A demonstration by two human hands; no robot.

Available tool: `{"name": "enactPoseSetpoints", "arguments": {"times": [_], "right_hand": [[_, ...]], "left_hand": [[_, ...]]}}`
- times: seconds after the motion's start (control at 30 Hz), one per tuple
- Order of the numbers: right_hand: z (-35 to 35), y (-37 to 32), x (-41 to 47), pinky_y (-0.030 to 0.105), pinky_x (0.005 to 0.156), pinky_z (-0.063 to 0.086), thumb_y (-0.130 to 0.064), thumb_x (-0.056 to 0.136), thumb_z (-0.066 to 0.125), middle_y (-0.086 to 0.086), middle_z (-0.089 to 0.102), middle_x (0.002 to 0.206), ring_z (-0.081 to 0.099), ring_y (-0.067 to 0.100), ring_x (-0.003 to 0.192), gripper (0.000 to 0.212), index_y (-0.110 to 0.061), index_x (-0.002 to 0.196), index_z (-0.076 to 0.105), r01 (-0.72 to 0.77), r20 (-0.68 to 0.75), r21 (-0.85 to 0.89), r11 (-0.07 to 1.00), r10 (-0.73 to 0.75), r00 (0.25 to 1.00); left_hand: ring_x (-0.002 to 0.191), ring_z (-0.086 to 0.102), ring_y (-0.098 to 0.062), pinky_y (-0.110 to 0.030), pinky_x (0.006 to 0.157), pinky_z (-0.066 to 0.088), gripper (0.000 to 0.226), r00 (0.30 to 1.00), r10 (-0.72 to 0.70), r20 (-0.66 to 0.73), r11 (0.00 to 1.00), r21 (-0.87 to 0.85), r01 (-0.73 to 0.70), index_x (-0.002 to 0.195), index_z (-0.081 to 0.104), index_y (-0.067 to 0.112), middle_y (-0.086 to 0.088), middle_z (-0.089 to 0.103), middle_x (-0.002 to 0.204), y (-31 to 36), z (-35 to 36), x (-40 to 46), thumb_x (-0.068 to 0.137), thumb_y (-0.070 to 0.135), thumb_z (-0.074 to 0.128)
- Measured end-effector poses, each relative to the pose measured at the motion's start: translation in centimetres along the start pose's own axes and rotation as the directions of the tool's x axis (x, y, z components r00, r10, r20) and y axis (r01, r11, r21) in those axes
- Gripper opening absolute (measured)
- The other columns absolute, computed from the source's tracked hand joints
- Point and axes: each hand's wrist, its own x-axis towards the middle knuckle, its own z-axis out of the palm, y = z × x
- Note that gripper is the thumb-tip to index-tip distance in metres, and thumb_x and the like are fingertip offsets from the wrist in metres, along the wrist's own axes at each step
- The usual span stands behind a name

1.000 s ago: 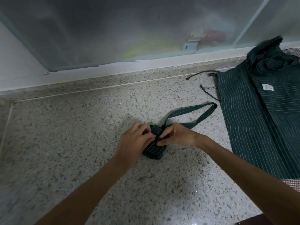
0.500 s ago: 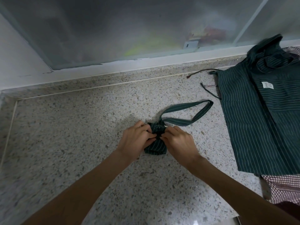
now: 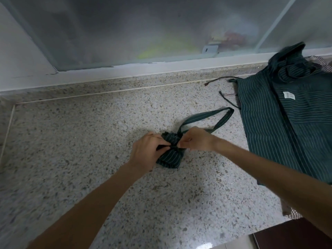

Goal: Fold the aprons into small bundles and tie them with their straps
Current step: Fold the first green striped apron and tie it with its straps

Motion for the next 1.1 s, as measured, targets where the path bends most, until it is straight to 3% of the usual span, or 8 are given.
{"name": "enactPoseSetpoints", "arguments": {"times": [0.1, 0.23, 0.43, 0.67, 0.8, 0.9, 1.03, 1.1], "right_hand": [[1.6, 1.9, -0.6, 0.012, 0.054, 0.045, -0.021, 0.077, 0.077, -0.006, 0.070, 0.070, 0.058, -0.002, 0.053, 0.007, -0.014, 0.080, 0.077, 0.109, -0.318, 0.132, 0.985, -0.062, 0.946], [3.9, 3.4, -1.2, 0.012, 0.059, 0.047, -0.011, 0.081, 0.073, -0.002, 0.069, 0.073, 0.059, -0.005, 0.056, 0.009, -0.004, 0.086, 0.076, 0.113, -0.325, 0.466, 0.878, 0.051, 0.944], [4.7, 3.5, -1.2, 0.022, 0.060, 0.052, -0.013, 0.078, 0.076, -0.002, 0.069, 0.064, 0.059, 0.008, 0.054, 0.002, -0.014, 0.076, 0.076, 0.074, -0.284, 0.688, 0.722, 0.174, 0.943], [6.0, 3.2, -0.7, 0.028, 0.059, 0.055, -0.019, 0.075, 0.077, -0.011, 0.067, 0.064, 0.063, 0.008, 0.059, 0.006, -0.023, 0.071, 0.075, 0.112, -0.484, 0.385, 0.916, 0.097, 0.869], [4.5, 2.9, -0.6, 0.026, 0.056, 0.043, -0.018, 0.075, 0.075, -0.009, 0.058, 0.065, 0.056, 0.009, 0.061, 0.023, -0.028, 0.072, 0.055, 0.145, -0.411, 0.192, 0.971, -0.054, 0.910], [2.9, 3.9, -1.2, 0.022, 0.064, 0.046, -0.014, 0.079, 0.073, -0.010, 0.059, 0.071, 0.055, 0.004, 0.064, 0.012, -0.024, 0.081, 0.067, 0.235, -0.251, 0.209, 0.949, -0.180, 0.951], [1.4, 5.1, -2.8, 0.007, 0.069, 0.041, -0.008, 0.089, 0.060, -0.014, 0.058, 0.080, 0.052, -0.004, 0.071, 0.016, -0.012, 0.101, 0.070, 0.249, -0.160, 0.208, 0.946, -0.218, 0.963], [0.3, 6.1, -3.0, 0.014, 0.071, 0.045, -0.007, 0.090, 0.057, -0.010, 0.060, 0.082, 0.053, 0.000, 0.072, 0.018, -0.014, 0.100, 0.070, 0.264, -0.207, 0.139, 0.954, -0.232, 0.950]], "left_hand": [[0.082, 0.058, -0.006, -0.013, 0.050, 0.026, 0.014, 0.998, -0.031, -0.050, 0.998, -0.049, 0.029, 0.095, 0.072, 0.034, 0.017, 0.068, 0.089, 0.2, -0.3, 0.0, 0.082, 0.036, 0.068], [0.071, 0.062, -0.008, -0.007, 0.046, 0.018, 0.010, 0.991, 0.111, -0.075, 0.987, 0.124, -0.101, 0.080, 0.076, 0.029, 0.013, 0.070, 0.078, 0.5, -0.6, -0.2, 0.071, 0.029, 0.080], [0.081, 0.064, -0.011, -0.023, 0.052, 0.047, 0.028, 0.986, 0.042, -0.160, 0.981, 0.193, -0.011, 0.087, 0.076, 0.025, 0.012, 0.069, 0.094, 2.5, -0.9, 0.2, 0.071, 0.048, 0.075], [0.098, 0.059, -0.015, -0.028, 0.063, 0.050, 0.049, 0.998, 0.036, 0.056, 0.936, 0.347, -0.054, 0.115, 0.067, 0.028, 0.011, 0.064, 0.116, 0.9, 0.6, 0.5, 0.079, 0.059, 0.056], [0.118, 0.043, -0.012, -0.029, 0.089, 0.045, 0.056, 0.934, -0.102, 0.341, 0.987, 0.150, 0.053, 0.129, 0.055, 0.029, 0.010, 0.048, 0.130, 0.9, -0.9, 2.3, 0.080, 0.057, 0.059], [0.127, 0.039, -0.014, -0.028, 0.104, 0.035, 0.059, 0.872, -0.108, 0.478, 0.979, -0.100, 0.176, 0.132, 0.052, 0.024, 0.004, 0.041, 0.138, 0.6, -2.1, 2.6, 0.078, 0.041, 0.071], [0.122, 0.046, -0.012, -0.020, 0.096, 0.036, 0.041, 0.930, -0.157, 0.332, 0.963, -0.156, 0.218, 0.122, 0.061, 0.025, 0.005, 0.047, 0.136, 1.3, -3.7, 0.9, 0.082, 0.019, 0.070], [0.112, 0.054, -0.012, -0.028, 0.090, 0.047, 0.028, 0.956, -0.234, 0.177, 0.968, -0.052, 0.247, 0.114, 0.065, 0.028, 0.008, 0.056, 0.127, 2.7, -4.2, -0.1, 0.088, 0.020, 0.063]]}}
